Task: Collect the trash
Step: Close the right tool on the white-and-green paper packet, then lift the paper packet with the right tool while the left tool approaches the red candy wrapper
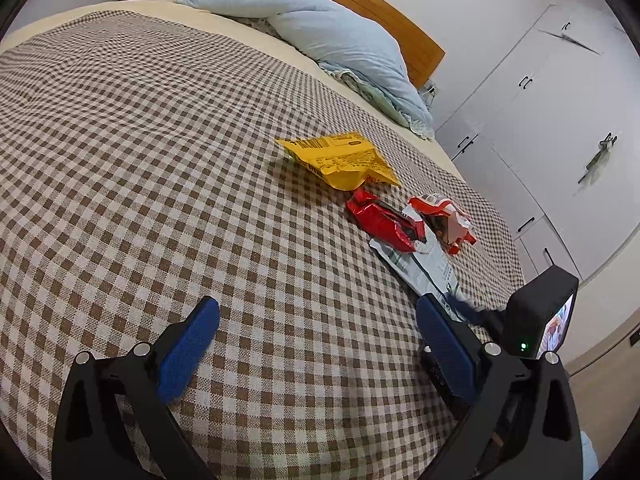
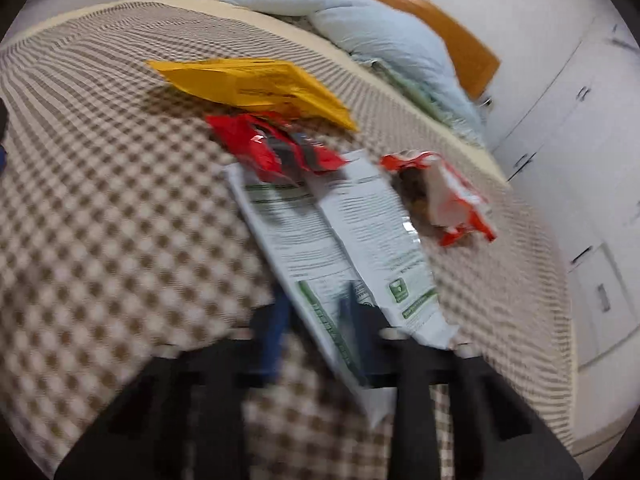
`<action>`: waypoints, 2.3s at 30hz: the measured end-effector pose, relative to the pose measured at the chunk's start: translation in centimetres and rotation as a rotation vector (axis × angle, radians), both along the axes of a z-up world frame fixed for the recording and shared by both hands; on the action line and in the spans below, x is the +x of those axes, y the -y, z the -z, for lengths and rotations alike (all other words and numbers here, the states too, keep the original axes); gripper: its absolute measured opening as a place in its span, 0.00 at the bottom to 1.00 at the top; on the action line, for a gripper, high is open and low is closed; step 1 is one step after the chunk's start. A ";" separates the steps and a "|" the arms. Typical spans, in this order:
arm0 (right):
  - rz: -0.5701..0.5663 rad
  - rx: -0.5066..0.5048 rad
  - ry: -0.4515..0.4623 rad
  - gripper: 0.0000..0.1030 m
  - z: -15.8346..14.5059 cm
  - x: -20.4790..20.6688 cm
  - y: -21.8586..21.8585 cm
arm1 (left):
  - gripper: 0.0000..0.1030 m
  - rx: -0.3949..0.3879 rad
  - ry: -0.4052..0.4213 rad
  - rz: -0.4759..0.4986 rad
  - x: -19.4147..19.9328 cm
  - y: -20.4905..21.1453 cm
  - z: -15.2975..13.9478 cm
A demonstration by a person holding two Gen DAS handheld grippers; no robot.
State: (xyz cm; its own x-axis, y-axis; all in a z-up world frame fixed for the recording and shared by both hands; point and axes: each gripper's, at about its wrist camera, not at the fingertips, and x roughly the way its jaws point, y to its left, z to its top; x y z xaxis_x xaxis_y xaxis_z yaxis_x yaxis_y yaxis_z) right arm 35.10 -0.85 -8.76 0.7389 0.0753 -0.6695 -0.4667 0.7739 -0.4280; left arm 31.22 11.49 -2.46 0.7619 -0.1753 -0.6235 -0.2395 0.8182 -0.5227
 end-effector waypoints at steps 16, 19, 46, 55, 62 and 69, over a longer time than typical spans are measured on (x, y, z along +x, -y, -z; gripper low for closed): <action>0.231 -0.072 0.063 0.02 1.5 -10.3 4.9 | 0.93 -0.030 0.016 0.008 -1.0 -0.6 -1.2; 0.204 -0.152 0.131 0.04 2.3 -10.4 3.9 | 0.93 -0.022 0.016 0.015 -1.0 0.1 -1.2; 0.387 0.065 0.230 0.01 -2.4 -7.5 7.9 | 0.93 0.058 0.002 0.097 0.7 5.2 -0.8; 0.448 -0.001 0.334 0.01 -3.7 -7.6 10.7 | 0.93 0.114 -0.040 0.167 5.1 7.4 -2.4; 0.541 -0.013 0.350 0.01 -4.0 -6.6 14.3 | 0.93 0.065 -0.064 0.167 10.4 8.1 -2.6; 0.585 -0.023 0.368 0.01 -4.4 -6.2 16.0 | 0.92 -0.012 -0.130 0.104 16.0 7.8 -0.6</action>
